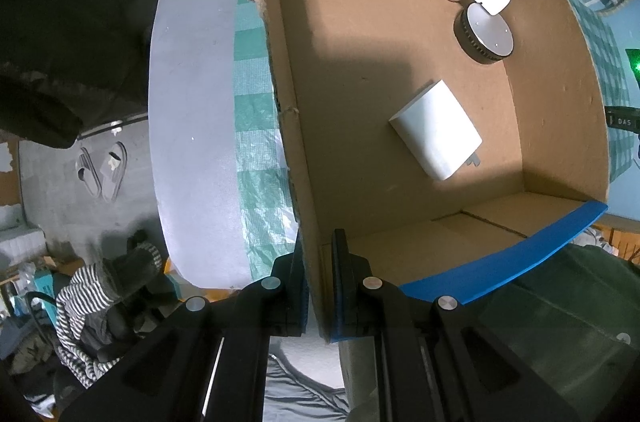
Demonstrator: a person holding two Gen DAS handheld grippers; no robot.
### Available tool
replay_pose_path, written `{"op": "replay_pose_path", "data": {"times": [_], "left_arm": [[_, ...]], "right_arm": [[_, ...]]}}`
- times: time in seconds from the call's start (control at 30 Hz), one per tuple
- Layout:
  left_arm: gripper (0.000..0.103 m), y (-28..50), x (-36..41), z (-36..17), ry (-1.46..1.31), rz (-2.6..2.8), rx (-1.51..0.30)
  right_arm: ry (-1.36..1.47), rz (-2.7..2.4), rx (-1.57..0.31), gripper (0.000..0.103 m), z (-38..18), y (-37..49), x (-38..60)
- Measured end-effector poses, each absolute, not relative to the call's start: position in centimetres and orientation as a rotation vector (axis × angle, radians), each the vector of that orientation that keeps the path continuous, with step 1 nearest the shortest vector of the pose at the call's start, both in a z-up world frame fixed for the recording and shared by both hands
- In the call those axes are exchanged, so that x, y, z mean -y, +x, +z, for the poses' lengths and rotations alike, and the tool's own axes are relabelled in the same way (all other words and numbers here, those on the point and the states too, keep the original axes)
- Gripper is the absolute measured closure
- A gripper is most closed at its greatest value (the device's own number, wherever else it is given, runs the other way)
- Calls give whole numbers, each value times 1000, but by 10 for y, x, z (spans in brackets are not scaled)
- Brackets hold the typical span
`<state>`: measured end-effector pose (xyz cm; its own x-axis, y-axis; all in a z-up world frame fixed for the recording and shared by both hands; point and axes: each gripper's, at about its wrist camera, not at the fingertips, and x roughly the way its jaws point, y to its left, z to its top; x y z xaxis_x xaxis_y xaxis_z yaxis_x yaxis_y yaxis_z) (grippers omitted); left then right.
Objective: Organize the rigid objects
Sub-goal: 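Move the right tool to the purple-gold SANY lighter and grasp it, then carry the SANY lighter into the box and open the right tool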
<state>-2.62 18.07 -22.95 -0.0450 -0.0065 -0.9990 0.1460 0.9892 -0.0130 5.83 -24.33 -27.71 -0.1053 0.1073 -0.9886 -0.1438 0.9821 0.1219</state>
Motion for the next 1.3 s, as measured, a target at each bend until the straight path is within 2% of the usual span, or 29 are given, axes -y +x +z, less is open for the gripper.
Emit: {"op": "replay_pose_path", "data": {"times": [0.2, 0.3, 0.57, 1.3], "left_arm": [[93, -26, -184, -230, 104, -122, -1612], [93, -27, -184, -231, 101, -123, -1613], [93, -26, -187, -230, 98, -123, -1612], [93, -26, -185, -228, 98, -123, -1598]], "right_arm": [[-52, 172, -1646, 77, -277, 55, 246], [-68, 161, -1633, 80, -274, 45, 246], [11, 182, -1635, 81, -266, 47, 259], [-6, 351, -1548, 81, -171, 82, 193]]}}
